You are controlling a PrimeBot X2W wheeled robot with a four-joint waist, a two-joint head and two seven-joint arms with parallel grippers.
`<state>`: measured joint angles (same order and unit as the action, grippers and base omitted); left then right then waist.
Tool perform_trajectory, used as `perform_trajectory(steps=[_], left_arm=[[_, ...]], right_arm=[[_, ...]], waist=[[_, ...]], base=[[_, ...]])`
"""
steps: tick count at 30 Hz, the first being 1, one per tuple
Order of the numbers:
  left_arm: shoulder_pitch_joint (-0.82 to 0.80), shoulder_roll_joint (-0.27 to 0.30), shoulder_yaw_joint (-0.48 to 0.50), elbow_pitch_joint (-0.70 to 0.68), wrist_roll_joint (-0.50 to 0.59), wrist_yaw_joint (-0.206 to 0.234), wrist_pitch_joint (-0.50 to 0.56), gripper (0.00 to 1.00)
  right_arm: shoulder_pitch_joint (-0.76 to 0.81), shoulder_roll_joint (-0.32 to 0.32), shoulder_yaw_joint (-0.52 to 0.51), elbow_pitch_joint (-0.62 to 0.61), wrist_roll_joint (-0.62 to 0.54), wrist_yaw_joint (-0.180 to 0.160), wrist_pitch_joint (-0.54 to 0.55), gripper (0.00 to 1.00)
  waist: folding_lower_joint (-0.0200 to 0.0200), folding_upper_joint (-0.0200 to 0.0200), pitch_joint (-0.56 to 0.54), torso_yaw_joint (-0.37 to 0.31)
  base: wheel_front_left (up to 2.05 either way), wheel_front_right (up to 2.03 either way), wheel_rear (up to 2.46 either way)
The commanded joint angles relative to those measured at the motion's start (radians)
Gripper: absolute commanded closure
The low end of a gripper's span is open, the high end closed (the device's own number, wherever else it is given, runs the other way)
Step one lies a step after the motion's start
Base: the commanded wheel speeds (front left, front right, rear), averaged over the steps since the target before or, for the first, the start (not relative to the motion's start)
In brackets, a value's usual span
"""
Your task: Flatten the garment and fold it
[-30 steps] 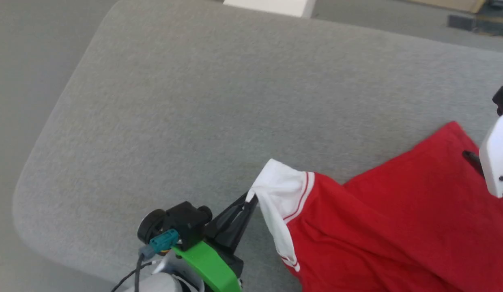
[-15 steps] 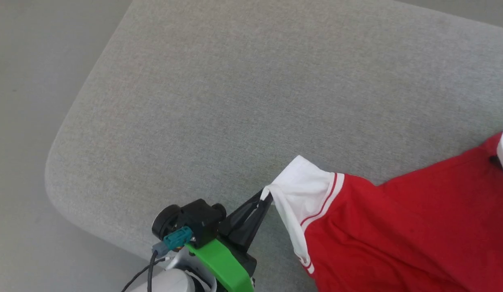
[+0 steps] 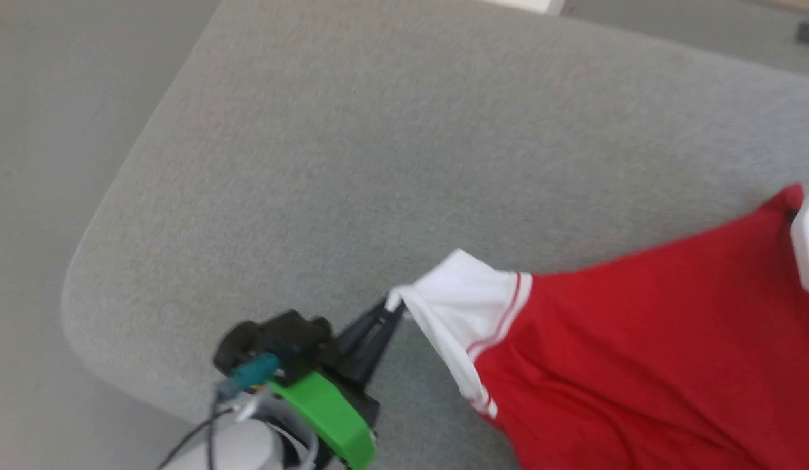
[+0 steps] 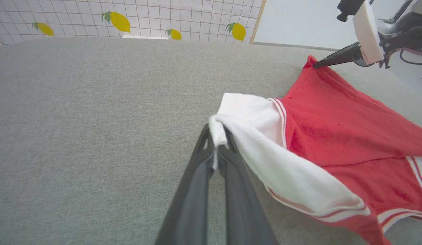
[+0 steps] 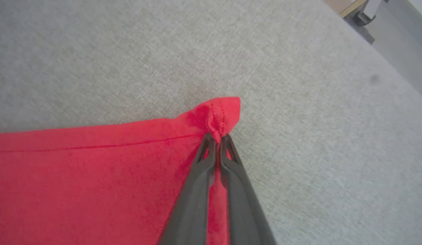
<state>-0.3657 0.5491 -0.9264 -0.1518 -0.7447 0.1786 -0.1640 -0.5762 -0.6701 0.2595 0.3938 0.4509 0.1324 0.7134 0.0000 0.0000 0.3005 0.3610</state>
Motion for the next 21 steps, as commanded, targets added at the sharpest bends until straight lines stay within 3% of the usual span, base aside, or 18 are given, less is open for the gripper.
perform_trajectory(steps=[1, 9, 15, 21], left_arm=[[-0.012, 0.019, 0.022, -0.009, -0.010, 0.011, -0.012, 1.00], [-0.049, 0.122, 0.118, -0.084, -0.020, 0.048, -0.004, 1.00], [-0.102, 0.205, 0.217, -0.177, -0.031, 0.092, 0.015, 1.00], [-0.160, 0.280, 0.330, -0.276, -0.042, 0.141, 0.024, 1.00]], right_arm=[[-0.026, -0.003, -0.016, -0.002, 0.013, -0.002, -0.036, 1.00], [-0.027, -0.002, -0.098, -0.110, 0.075, -0.002, -0.143, 1.00], [0.000, 0.008, -0.160, -0.269, 0.097, -0.002, -0.157, 1.00], [0.036, 0.062, -0.233, -0.452, 0.090, -0.002, -0.139, 1.00]], waist=[[0.0000, 0.0000, -0.088, -0.075], [0.0000, 0.0000, -0.220, -0.199], [0.0000, 0.0000, -0.275, -0.288], [0.0000, 0.0000, -0.296, -0.365]], base=[[0.00, 0.00, 0.00], [0.00, 0.00, 0.00], [0.00, 0.00, 0.00], [0.00, 0.00, 0.00]])
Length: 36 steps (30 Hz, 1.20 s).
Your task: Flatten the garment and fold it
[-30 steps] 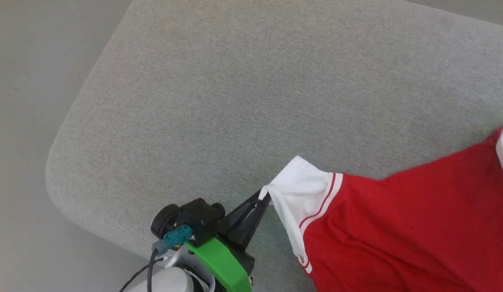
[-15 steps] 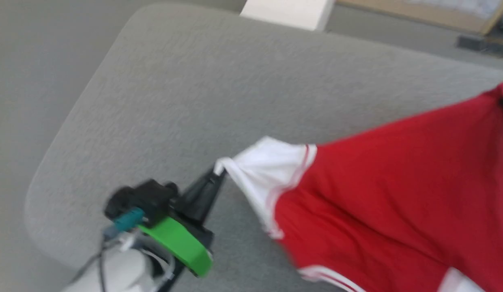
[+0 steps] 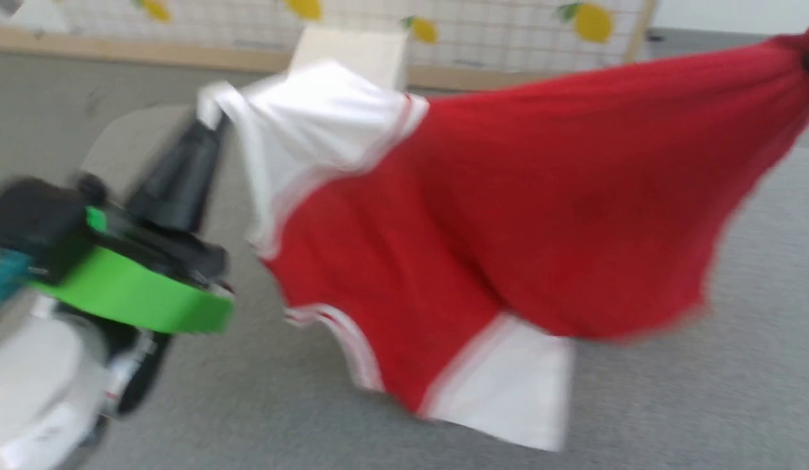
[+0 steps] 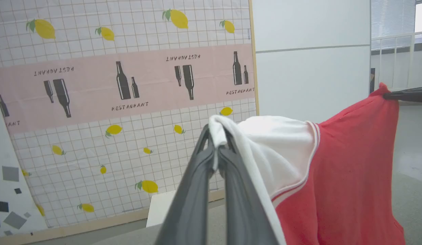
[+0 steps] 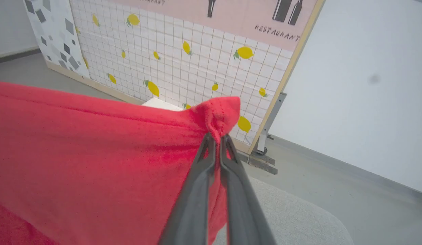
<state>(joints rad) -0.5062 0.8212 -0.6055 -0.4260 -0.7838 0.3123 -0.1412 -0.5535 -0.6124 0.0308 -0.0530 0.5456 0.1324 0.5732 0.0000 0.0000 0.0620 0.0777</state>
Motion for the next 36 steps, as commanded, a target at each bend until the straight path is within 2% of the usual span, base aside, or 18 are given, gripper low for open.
perform_trajectory(steps=[1, 7, 10, 14, 20, 24, 28, 32, 36], left_arm=[[-0.027, 0.020, 0.029, -0.021, -0.005, 0.018, 0.002, 1.00], [-0.075, 0.097, 0.137, -0.114, -0.018, 0.061, 0.020, 1.00], [-0.125, 0.130, 0.185, -0.138, -0.022, 0.066, 0.040, 1.00], [-0.241, 0.172, 0.219, -0.136, -0.018, 0.027, 0.087, 1.00], [-0.483, 0.183, 0.211, 0.001, 0.009, -0.093, 0.156, 1.00], [-0.686, 0.132, 0.172, 0.168, 0.046, -0.188, 0.189, 1.00], [-0.897, 0.034, 0.130, 0.380, 0.095, -0.262, 0.185, 1.00], [-1.070, -0.067, 0.133, 0.581, 0.110, -0.295, 0.129, 1.00], [-1.201, -0.125, 0.125, 0.735, 0.159, -0.318, 0.043, 1.00]], right_arm=[[0.020, 0.017, -0.017, -0.038, -0.007, -0.002, 0.008, 1.00], [0.023, 0.075, -0.079, -0.189, -0.019, -0.002, 0.048, 1.00], [-0.002, 0.098, -0.107, -0.232, -0.016, -0.002, 0.067, 1.00], [-0.070, 0.112, -0.141, -0.235, -0.022, -0.002, 0.065, 1.00], [-0.222, 0.139, -0.154, -0.172, -0.046, -0.002, 0.026, 1.00], [-0.378, 0.159, -0.152, -0.057, -0.092, -0.002, -0.037, 1.00], [-0.550, 0.177, -0.141, 0.102, -0.145, -0.002, -0.100, 1.00], [-0.717, 0.204, -0.136, 0.254, -0.182, -0.002, -0.155, 1.00], [-0.841, 0.216, -0.116, 0.384, -0.228, -0.002, -0.232, 1.00]], waist=[[0.0000, 0.0000, -0.057, -0.094], [0.0000, 0.0000, -0.019, -0.151], [0.0000, 0.0000, 0.027, -0.171], [0.0000, 0.0000, 0.120, -0.186], [0.0000, 0.0000, 0.277, -0.197], [0.0000, 0.0000, 0.379, -0.198], [0.0000, 0.0000, 0.462, -0.192], [0.0000, 0.0000, 0.523, -0.185], [0.0000, 0.0000, 0.566, -0.176]], base=[[0.00, 0.00, 0.00], [0.00, 0.00, 0.00], [0.00, 0.00, 0.00], [0.00, 0.00, 0.00], [0.00, 0.00, 0.00], [0.00, 0.00, 0.00], [0.00, 0.00, 0.00], [0.00, 0.00, 0.00], [0.00, 0.00, 0.00]])
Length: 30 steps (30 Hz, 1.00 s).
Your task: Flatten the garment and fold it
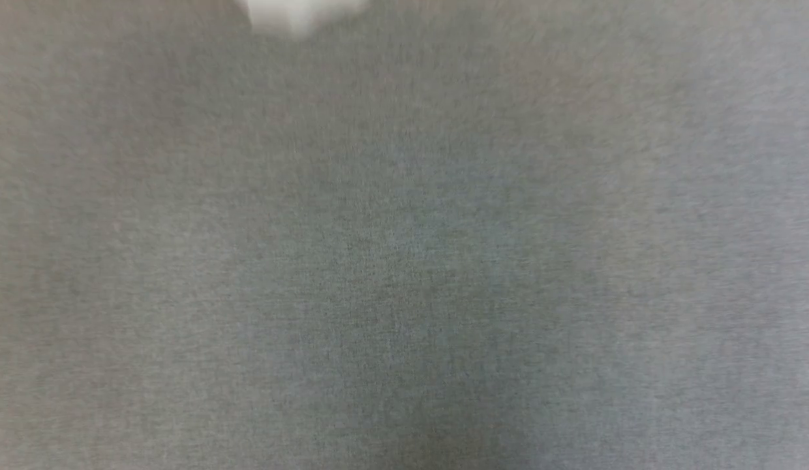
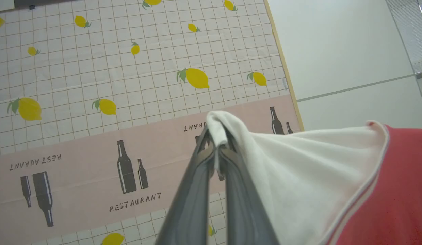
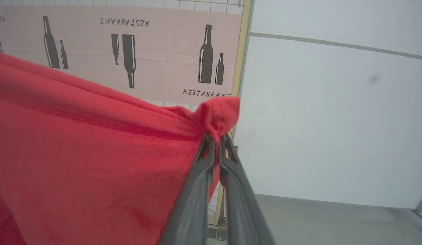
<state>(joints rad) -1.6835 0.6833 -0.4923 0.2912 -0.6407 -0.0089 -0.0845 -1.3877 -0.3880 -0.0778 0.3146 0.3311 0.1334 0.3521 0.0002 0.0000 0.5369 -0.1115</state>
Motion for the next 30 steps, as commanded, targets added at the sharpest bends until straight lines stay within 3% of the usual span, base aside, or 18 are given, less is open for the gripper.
perform_trajectory(steps=[1, 5, 9, 14, 21, 25, 30], left_arm=[[-0.045, 0.008, 0.001, 0.047, 0.040, -0.001, -0.033, 1.00], [-0.078, -0.035, -0.026, 0.156, 0.075, -0.018, -0.107, 1.00], [-0.011, -0.068, -0.070, 0.222, 0.086, -0.053, -0.145, 1.00], [0.225, -0.117, -0.119, 0.248, 0.056, -0.075, -0.170, 1.00], [0.612, -0.183, -0.191, 0.228, 0.002, -0.073, -0.175, 1.00], [0.819, -0.166, -0.258, 0.188, -0.029, -0.090, -0.158, 1.00], [1.041, -0.092, -0.329, 0.120, -0.071, -0.099, -0.093, 1.00]], right_arm=[[-0.026, -0.007, -0.002, 0.041, -0.023, -0.003, -0.030, 1.00], [-0.074, 0.005, 0.018, 0.133, -0.055, -0.003, -0.122, 1.00], [-0.034, 0.020, 0.068, 0.197, -0.061, -0.003, -0.202, 1.00], [0.116, 0.029, 0.154, 0.254, -0.066, -0.003, -0.273, 1.00], [0.364, 0.024, 0.272, 0.286, -0.042, -0.003, -0.307, 1.00], [0.512, -0.006, 0.344, 0.267, -0.009, -0.003, -0.321, 1.00], [0.721, -0.061, 0.430, 0.216, 0.068, -0.003, -0.283, 1.00]], waist=[[-0.0002, 0.0000, 0.097, 0.017], [-0.0002, 0.0000, 0.110, 0.033], [-0.0002, 0.0000, 0.100, 0.055], [-0.0002, 0.0000, 0.045, 0.086], [-0.0002, 0.0000, -0.088, 0.127], [-0.0002, 0.0000, -0.191, 0.145], [-0.0002, 0.0000, -0.321, 0.157]], base=[[0.00, 0.00, 0.00], [0.00, 0.00, 0.00], [0.00, 0.00, 0.00], [0.00, 0.00, 0.00], [0.00, 0.00, 0.00], [0.00, 0.00, 0.00], [0.00, 0.00, 0.00]])
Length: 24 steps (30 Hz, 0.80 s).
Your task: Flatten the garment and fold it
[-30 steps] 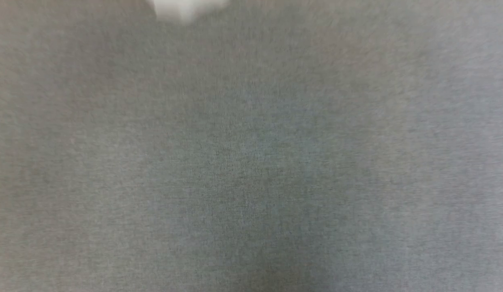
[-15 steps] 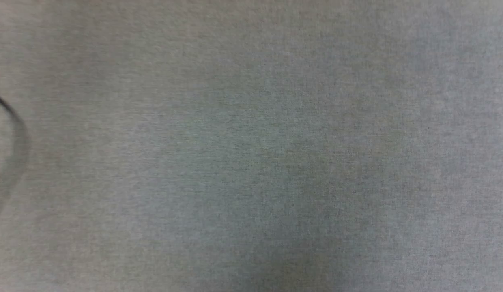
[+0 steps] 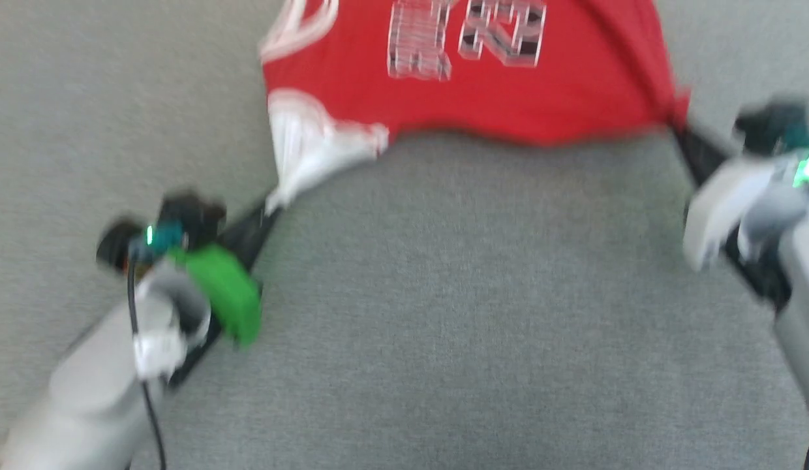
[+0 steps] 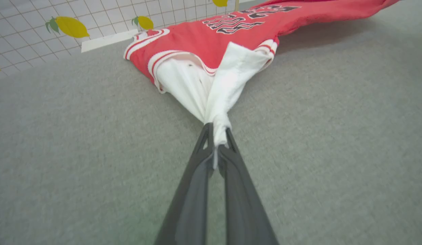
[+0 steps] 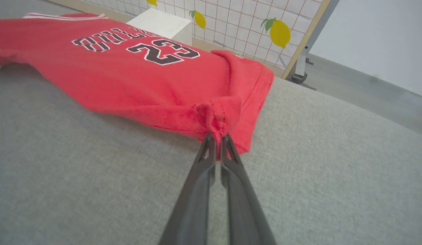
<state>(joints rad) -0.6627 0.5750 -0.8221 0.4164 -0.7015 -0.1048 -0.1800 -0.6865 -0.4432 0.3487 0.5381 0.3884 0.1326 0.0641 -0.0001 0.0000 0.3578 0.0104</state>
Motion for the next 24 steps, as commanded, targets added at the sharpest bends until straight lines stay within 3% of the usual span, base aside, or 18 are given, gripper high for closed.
perform_trajectory(steps=[1, 7, 15, 24], left_arm=[[0.056, 0.031, -0.007, -0.023, -0.020, -0.003, 0.014, 1.00], [0.269, 0.132, -0.026, -0.179, -0.082, 0.052, 0.061, 1.00], [0.506, 0.241, -0.053, -0.447, -0.148, 0.157, 0.102, 1.00], [0.606, 0.253, -0.088, -0.596, -0.155, 0.214, 0.105, 1.00]], right_arm=[[0.055, -0.016, 0.011, -0.014, 0.026, -0.002, 0.022, 1.00], [0.260, -0.084, 0.022, -0.091, 0.131, -0.002, 0.120, 1.00], [0.515, -0.151, -0.050, -0.238, 0.212, -0.002, 0.262, 1.00], [0.773, -0.108, -0.232, -0.414, 0.214, -0.002, 0.313, 1.00]], waist=[[0.0001, 0.0000, -0.161, 0.036], [0.0001, 0.0000, -0.270, 0.036], [0.0001, 0.0000, -0.365, 0.031], [0.0001, 0.0000, -0.374, 0.042]], base=[[0.00, 0.00, 0.00], [0.00, 0.00, 0.00], [0.00, 0.00, 0.00], [0.00, 0.00, 0.00]])
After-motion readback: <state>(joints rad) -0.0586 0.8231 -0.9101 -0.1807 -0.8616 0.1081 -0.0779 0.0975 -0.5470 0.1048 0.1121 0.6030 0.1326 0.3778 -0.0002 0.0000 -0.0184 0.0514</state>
